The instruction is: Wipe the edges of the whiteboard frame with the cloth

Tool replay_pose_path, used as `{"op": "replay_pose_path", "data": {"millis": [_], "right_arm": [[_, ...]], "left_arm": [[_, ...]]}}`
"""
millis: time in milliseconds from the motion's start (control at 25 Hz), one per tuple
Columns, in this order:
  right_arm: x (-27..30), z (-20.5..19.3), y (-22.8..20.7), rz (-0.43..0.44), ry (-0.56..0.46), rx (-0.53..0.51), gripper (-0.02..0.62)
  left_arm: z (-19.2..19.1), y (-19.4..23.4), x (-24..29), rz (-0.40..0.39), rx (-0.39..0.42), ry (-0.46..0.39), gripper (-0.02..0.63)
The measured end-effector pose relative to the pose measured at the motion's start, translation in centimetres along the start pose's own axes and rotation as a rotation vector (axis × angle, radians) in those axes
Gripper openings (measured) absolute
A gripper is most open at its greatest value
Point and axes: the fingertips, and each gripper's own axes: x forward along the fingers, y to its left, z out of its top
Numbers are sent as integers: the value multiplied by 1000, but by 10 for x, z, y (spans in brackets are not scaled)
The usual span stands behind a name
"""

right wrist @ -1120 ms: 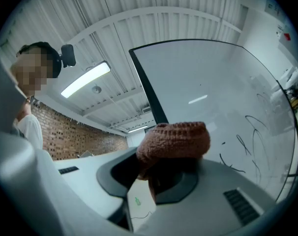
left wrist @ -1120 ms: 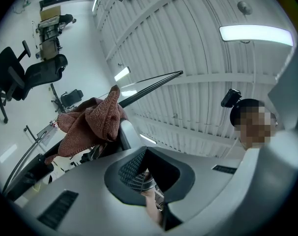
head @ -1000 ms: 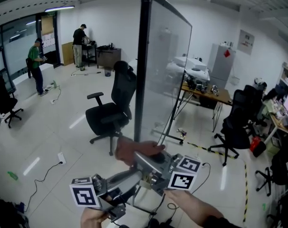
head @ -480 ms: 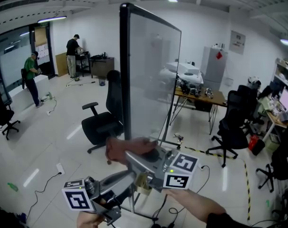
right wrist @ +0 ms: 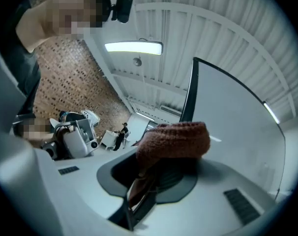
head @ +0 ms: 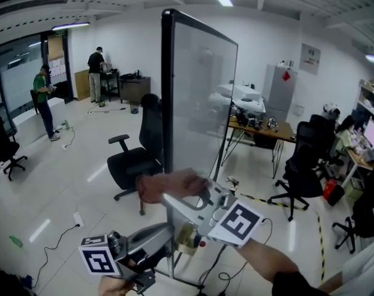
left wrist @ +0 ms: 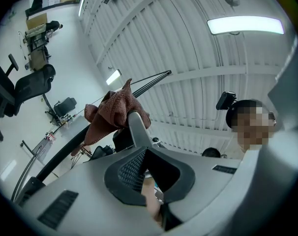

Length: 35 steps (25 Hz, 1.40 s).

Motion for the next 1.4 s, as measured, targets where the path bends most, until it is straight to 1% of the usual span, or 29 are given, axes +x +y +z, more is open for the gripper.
{"op": "replay_pose_path", "data": {"millis": [200, 320, 400, 520, 640, 840, 1120, 1400], "right_arm": [[2, 1, -2, 18, 2, -20, 92], [0, 4, -4, 17, -4, -85, 92], [0, 9, -5, 20, -22, -151, 92], [2, 18, -4, 27, -48, -311, 92], [2, 14, -2, 33, 6, -501, 92], [8, 13, -5, 44, 44, -695, 92], [10, 24, -9, 91, 45, -836, 92], [16, 45, -18, 104, 49, -965, 92]], "left_arm": [[3, 0, 1, -8, 3, -2, -5], [4, -2, 6, -15, 10, 1, -5], [4, -2, 8, -18, 12, 4, -5], [5, -2, 9, -21, 16, 7, -5], [7, -4, 9, -22, 23, 3, -5], [14, -8, 10, -37, 39, 0, -5], [21, -21, 17, -48, 73, -3, -5], [30, -31, 29, -52, 103, -5, -5]]}}
